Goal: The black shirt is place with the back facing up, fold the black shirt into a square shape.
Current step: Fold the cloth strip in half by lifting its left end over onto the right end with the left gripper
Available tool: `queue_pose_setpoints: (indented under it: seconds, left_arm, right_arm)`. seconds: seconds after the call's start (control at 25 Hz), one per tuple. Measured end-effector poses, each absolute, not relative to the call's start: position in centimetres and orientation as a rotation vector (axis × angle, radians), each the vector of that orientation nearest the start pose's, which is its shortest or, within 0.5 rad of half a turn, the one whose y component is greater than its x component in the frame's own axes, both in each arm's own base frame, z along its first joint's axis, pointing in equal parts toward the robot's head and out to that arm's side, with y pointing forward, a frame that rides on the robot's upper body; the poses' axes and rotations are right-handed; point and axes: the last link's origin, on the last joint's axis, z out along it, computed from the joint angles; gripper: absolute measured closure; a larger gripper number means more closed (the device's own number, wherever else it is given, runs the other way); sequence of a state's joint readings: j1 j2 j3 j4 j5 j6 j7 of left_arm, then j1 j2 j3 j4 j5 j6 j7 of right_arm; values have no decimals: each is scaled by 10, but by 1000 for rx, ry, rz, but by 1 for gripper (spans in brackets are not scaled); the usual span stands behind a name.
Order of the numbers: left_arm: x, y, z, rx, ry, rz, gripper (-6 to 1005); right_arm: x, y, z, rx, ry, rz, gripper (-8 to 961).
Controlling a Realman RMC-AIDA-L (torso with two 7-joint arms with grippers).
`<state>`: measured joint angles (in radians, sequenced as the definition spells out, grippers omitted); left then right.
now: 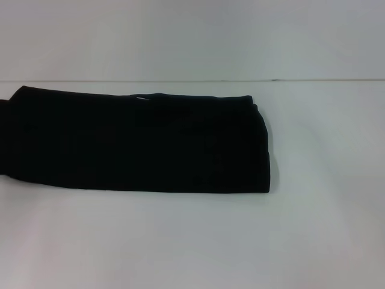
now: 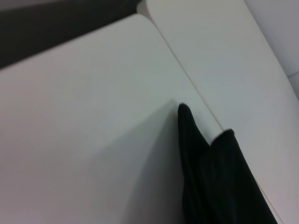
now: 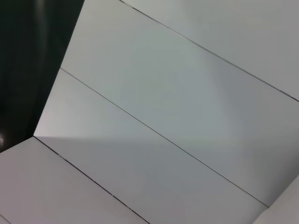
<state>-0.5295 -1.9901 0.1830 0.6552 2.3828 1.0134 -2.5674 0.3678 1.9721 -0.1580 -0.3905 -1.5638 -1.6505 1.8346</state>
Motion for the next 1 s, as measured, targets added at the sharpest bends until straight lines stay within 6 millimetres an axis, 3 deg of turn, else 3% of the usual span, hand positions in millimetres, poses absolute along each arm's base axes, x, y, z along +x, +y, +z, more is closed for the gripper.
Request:
queue_pose_setpoints:
  seconds: [0.24,0.36,0.64,0.76,0.8,0.84,1.0]
  left_arm:
    - [-378,365,97,-1318,-1979,-821,908]
    - [-356,375,100,-1410,-1978,-883,901]
    - [-272,411,107,-1755,-1912,-967,885]
    - [-240,424,94,-1898,-1879,-921,877]
    - [-240,424,94,-1898,-1879,-921,875]
    - [-213,432,74,-2004,-1846,-868,873]
    - [-184,438,36,-2114,-1787,-785,863]
  right_arm:
    - [342,295,118,-1604,1288,1659,99]
    - [342,294,118,-1605,1288,1659,99]
    - [341,295,117,-1610,1288,1660,98]
    - [340,297,115,-1614,1291,1660,102]
    - [340,297,115,-1614,1291,1661,103]
    - [340,297,115,-1615,1291,1661,104]
    - [339,299,115,-1619,1291,1661,109]
